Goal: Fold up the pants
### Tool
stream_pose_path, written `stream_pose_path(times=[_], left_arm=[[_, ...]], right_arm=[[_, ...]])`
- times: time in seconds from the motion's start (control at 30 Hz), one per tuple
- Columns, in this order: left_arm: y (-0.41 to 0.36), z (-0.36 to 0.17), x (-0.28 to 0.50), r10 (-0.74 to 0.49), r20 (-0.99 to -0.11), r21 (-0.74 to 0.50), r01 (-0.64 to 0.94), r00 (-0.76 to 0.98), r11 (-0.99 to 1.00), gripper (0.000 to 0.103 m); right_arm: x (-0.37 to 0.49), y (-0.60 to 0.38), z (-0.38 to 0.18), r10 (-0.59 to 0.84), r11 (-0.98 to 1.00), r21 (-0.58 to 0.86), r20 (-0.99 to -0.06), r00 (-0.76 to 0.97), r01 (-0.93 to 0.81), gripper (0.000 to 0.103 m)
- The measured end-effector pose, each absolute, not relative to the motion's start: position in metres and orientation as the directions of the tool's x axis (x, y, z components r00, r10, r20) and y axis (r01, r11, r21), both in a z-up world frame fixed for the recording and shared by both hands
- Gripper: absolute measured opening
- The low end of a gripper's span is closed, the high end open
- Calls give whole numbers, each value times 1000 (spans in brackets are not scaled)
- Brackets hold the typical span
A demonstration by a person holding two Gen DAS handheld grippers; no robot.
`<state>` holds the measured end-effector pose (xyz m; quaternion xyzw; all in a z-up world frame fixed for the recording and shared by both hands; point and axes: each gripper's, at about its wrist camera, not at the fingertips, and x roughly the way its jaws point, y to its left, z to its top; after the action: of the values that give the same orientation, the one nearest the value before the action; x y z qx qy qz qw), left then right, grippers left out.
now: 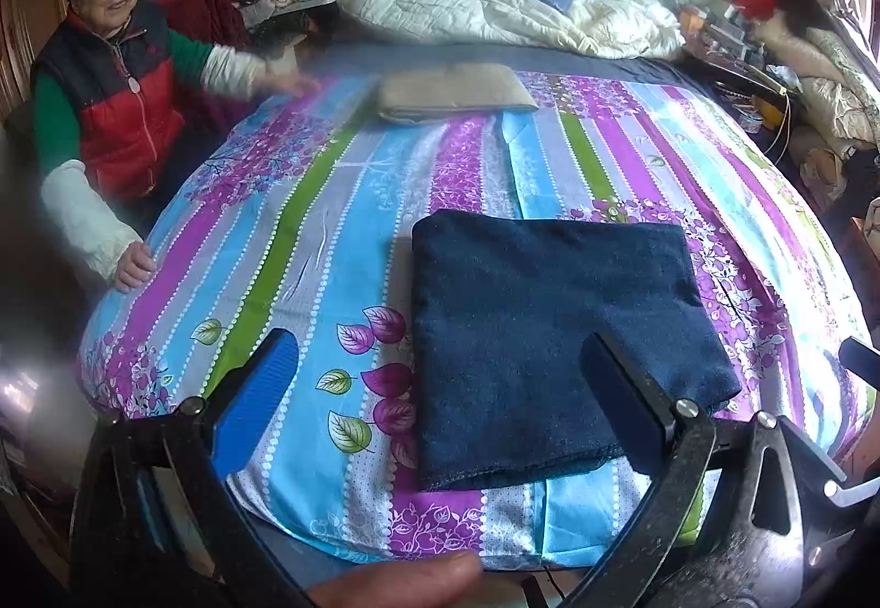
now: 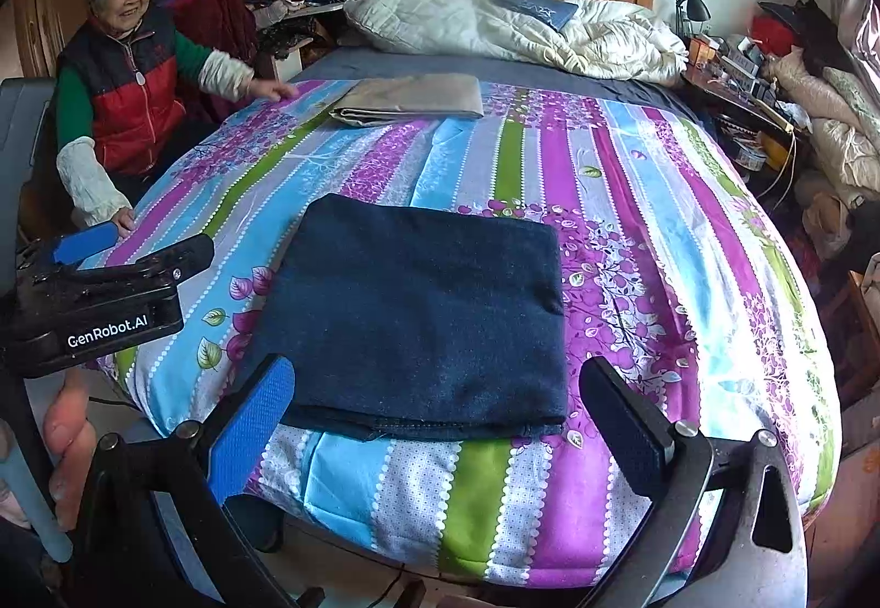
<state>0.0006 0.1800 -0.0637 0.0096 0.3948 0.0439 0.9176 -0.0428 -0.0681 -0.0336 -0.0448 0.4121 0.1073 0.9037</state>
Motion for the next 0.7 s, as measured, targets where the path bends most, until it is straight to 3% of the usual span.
stream_pose_path(times=[0.7], left_arm=[[178,-61,1,84,-729,50,-70,679,996,103]], right_arm=[[-38,-66,-39,197,968,54,-773,603,-246,103]])
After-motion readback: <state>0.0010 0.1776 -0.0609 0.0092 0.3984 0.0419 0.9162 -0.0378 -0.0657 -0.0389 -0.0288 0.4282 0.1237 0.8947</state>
